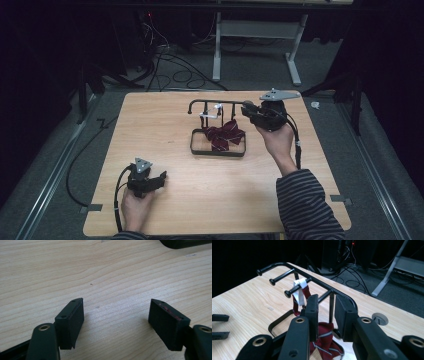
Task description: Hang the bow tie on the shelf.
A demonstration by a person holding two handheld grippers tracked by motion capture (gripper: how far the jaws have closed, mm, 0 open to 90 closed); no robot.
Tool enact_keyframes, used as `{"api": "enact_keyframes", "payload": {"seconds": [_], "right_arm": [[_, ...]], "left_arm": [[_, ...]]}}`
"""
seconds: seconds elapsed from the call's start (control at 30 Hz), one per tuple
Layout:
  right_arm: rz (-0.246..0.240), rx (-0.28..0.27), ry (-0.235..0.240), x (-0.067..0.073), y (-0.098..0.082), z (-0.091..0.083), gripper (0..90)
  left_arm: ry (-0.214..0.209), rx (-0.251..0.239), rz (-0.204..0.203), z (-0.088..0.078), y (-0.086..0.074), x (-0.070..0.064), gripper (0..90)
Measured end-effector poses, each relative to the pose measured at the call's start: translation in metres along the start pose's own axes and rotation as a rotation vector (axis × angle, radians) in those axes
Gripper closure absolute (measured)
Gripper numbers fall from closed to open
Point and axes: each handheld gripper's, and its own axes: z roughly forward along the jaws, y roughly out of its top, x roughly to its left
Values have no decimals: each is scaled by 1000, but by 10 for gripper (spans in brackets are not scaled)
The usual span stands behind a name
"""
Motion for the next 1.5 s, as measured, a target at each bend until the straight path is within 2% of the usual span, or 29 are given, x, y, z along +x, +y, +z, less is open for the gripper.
{"api": "enact_keyframes", "payload": {"seconds": [0.33,0.7,1.0,1.5], "right_arm": [[36,-7,1,-10,-17,-16,725],[46,-14,-3,-13,-29,-29,716],[68,-17,-9,-17,-47,-42,701],[93,-14,-13,-19,-68,-51,692]], "left_arm": [[3,2,3,0,0,-1,292],[1,3,2,0,0,0,292],[1,1,2,0,0,0,292],[1,3,3,0,0,0,292]]}}
